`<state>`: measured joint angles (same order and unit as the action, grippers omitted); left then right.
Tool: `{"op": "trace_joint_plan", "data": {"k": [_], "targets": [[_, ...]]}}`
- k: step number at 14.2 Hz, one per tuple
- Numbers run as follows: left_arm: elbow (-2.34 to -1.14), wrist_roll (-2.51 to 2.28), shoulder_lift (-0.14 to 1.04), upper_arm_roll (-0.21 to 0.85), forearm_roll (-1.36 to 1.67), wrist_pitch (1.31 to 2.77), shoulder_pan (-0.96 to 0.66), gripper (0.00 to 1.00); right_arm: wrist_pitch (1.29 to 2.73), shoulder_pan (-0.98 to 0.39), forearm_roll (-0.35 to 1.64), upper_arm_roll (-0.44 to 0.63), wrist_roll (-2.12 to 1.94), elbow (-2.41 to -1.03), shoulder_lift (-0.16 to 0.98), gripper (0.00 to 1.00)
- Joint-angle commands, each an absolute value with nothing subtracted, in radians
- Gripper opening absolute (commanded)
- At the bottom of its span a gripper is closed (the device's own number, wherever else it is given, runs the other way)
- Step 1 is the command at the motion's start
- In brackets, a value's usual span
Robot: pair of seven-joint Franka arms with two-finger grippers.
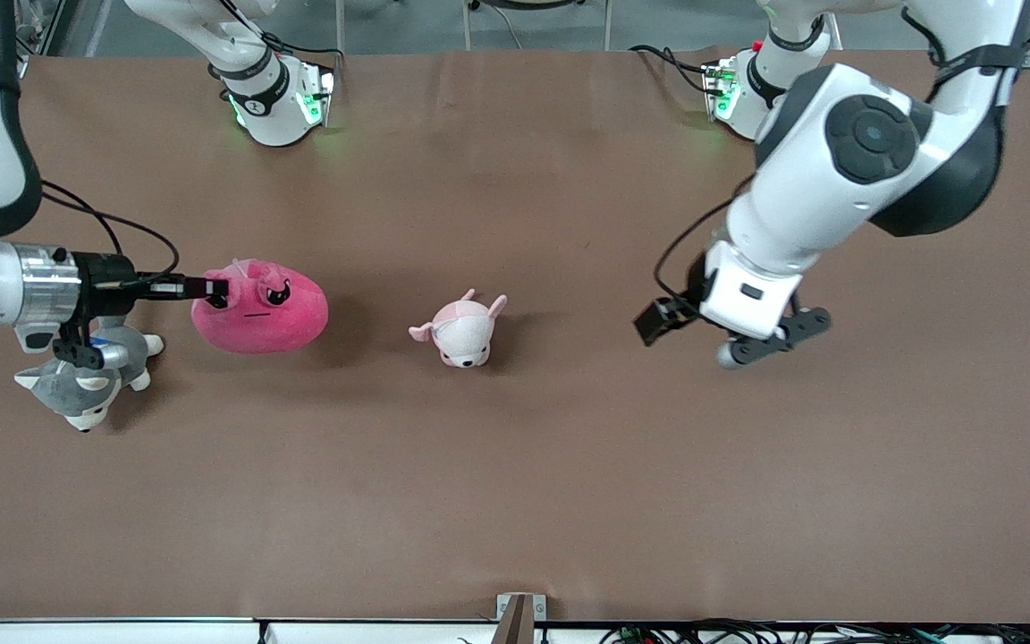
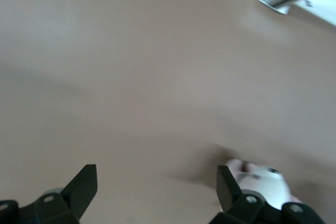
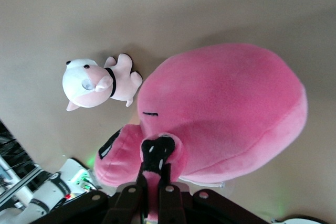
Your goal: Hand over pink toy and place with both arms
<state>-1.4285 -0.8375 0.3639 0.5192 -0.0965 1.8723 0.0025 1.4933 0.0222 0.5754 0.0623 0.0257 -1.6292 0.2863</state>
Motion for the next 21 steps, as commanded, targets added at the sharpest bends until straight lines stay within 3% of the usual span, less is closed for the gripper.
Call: {"op": "trace_joint_plan", "data": {"k": [1, 11, 18, 21], "targets": [[-1.427, -0.641, 0.328, 0.525, -0.14, 1.783, 0.092, 1.0, 1.488, 0.077, 0.641, 0.044, -0.029, -1.621, 0.33, 0.0], [-1.424, -0.247, 0.207, 0.519, -0.264, 1.62, 0.224, 1.0, 1.49, 0.138, 0.747, 0.044, -0.129, -1.594, 0.488, 0.0], [-1.532, -0.106, 0.003, 0.068, -0.12, 1.519, -0.058, 1.0, 1.488, 0.186, 0.767, 0.044, -0.178, -1.554, 0.57, 0.01], [-1.61, -0.08, -0.078, -0.02, -0.063, 1.516, -0.103, 1.0, 1.491, 0.187, 0.772, 0.043, -0.198, -1.539, 0.604, 0.01]]}}
